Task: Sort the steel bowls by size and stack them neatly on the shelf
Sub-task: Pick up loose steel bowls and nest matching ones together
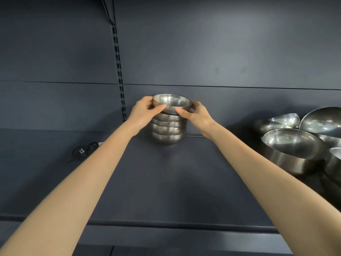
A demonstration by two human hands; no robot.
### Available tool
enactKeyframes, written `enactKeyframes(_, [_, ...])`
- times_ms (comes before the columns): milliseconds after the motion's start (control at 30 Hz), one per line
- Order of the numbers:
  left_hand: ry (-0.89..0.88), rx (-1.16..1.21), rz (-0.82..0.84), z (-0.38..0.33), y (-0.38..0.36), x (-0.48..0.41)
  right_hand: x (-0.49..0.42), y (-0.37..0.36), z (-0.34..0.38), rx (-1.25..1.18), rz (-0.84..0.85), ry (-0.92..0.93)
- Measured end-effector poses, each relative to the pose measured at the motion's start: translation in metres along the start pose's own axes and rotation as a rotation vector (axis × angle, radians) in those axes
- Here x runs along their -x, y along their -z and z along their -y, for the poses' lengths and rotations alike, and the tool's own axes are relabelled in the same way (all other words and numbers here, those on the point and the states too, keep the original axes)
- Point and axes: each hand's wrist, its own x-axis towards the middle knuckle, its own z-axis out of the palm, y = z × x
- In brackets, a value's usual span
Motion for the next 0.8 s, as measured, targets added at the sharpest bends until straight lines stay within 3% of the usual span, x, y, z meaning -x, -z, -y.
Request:
enactKeyframes(500, [0.048,-0.103,0.024,0.003,-0.001,0.008,0.013,-0.005,0.01,0.113,0.046,-0.07])
enactKeyframes(700, [0.08,-0.191,-0.091,-0.02,-0.014,0.019,0.026,0.028,0.025,0.289,0.078,-0.089])
enactKeyframes(800, [-0.03,-0.243,-0.161,-0.043,-0.032,0.033,0.035,0.061,0.034,0.39,0.097,-0.11])
